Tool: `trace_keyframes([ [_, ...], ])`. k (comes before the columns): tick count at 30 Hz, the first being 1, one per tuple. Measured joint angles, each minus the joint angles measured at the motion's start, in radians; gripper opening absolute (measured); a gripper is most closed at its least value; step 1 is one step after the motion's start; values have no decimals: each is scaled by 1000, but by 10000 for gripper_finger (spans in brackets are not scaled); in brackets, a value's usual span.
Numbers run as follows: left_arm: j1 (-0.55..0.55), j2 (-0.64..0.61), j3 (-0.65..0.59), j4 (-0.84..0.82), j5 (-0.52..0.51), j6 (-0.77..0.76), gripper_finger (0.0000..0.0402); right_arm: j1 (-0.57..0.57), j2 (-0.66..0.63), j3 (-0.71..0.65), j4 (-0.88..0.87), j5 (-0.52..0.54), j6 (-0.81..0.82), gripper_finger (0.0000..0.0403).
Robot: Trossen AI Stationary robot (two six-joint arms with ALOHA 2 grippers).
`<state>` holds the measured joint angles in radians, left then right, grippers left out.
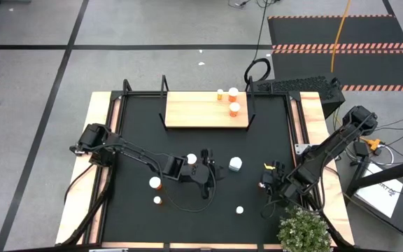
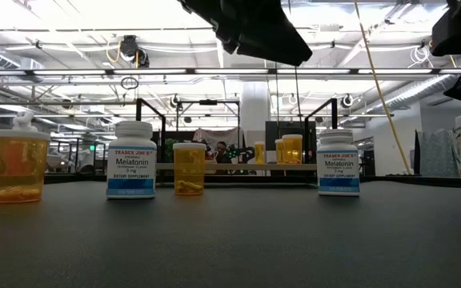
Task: Pick and place medicine bottles onto shelf by color
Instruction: Put the top right small orange pill bottle aligned with the other small orange pill bottle on the shelf
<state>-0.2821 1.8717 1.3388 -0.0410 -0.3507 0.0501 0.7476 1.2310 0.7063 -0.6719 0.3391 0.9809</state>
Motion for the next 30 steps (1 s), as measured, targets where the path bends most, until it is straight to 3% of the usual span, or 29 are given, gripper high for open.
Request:
trace_keyframes([
  [10, 1, 0, 0, 1, 66, -6, 154, -10, -1, 0, 6, -4, -25, 134],
  [23, 1, 0, 0, 1, 66, -3, 154, -10, -1, 0, -44, 15, -25, 201],
  [30, 1, 0, 0, 1, 66, -2, 154, -10, -1, 0, -68, 31, -52, 196],
])
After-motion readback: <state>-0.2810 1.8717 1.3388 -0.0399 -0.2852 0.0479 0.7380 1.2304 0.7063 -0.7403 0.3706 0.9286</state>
